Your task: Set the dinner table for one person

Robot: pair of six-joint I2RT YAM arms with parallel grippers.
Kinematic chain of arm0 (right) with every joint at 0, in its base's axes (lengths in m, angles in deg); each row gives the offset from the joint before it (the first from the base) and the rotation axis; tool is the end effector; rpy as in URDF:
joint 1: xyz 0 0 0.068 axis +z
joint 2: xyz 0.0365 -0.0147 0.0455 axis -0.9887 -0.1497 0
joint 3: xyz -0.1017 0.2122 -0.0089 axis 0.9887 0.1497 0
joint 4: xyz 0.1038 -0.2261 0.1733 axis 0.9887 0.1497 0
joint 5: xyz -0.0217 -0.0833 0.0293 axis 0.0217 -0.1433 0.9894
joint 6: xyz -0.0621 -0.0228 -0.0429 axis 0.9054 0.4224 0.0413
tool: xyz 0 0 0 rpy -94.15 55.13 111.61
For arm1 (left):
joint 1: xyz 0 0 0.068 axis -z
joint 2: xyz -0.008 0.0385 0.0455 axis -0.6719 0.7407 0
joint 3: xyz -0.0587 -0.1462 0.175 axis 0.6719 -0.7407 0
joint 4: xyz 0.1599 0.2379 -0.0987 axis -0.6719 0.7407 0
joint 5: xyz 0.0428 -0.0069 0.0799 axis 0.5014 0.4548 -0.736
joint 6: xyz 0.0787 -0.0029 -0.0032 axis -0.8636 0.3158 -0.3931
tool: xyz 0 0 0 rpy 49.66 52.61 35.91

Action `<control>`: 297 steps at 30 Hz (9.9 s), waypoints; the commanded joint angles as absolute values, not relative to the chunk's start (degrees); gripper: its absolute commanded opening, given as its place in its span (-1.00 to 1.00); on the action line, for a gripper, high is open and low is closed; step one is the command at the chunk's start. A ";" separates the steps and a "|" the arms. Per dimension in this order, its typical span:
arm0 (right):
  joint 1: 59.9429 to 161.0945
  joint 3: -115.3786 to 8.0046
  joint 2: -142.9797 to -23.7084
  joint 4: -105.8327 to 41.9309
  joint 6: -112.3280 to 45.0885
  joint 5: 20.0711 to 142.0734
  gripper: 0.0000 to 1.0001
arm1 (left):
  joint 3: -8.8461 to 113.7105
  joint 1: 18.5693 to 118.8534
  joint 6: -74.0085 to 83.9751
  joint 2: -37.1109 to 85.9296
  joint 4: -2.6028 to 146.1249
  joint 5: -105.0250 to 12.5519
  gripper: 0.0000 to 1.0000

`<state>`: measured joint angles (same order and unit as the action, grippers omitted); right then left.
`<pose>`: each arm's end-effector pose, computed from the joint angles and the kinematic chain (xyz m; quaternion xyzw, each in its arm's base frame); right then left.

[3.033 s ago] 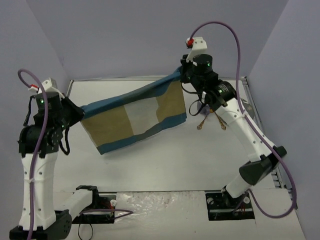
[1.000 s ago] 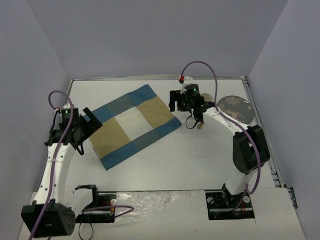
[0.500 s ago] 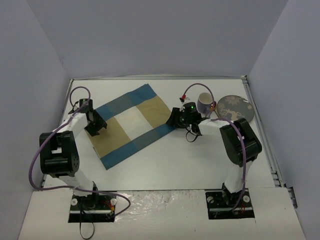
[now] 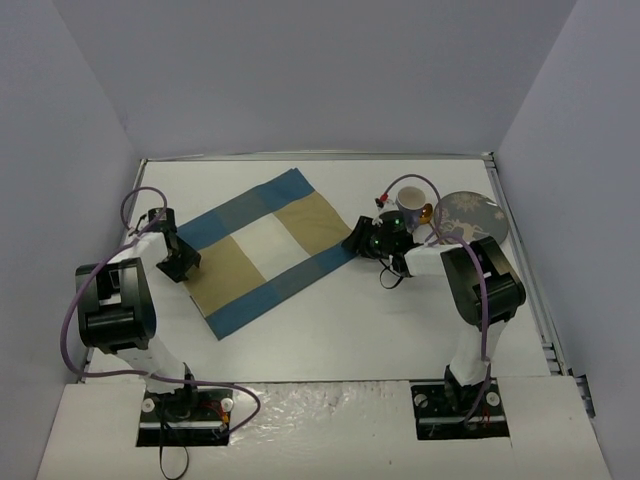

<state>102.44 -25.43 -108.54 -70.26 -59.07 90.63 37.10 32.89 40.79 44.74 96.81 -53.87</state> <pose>0.3783 0.1670 0.0629 -0.0044 0.8201 0.3610 0.4440 0.3672 0.0595 0.0779 -0.4595 0.8542 -0.0843 0.2281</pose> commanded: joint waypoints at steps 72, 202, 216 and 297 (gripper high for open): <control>105.56 -29.21 -113.71 -72.44 -56.16 96.20 0.09 | 90.56 47.31 26.28 83.12 81.15 -19.16 0.41; 98.59 -25.92 -59.68 -36.64 -52.60 63.52 1.00 | 74.93 48.72 15.36 40.74 115.98 -57.01 0.94; 73.83 -15.14 -61.00 -37.86 -65.41 67.74 1.00 | 42.74 49.43 9.04 7.92 101.35 -51.60 0.94; 54.67 -6.13 -98.80 -97.61 -106.31 87.75 -1.00 | 42.22 54.76 7.82 8.24 105.50 -63.18 0.94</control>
<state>55.19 -5.53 -107.04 -94.75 -104.81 87.22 40.42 55.21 8.41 8.27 107.88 -62.51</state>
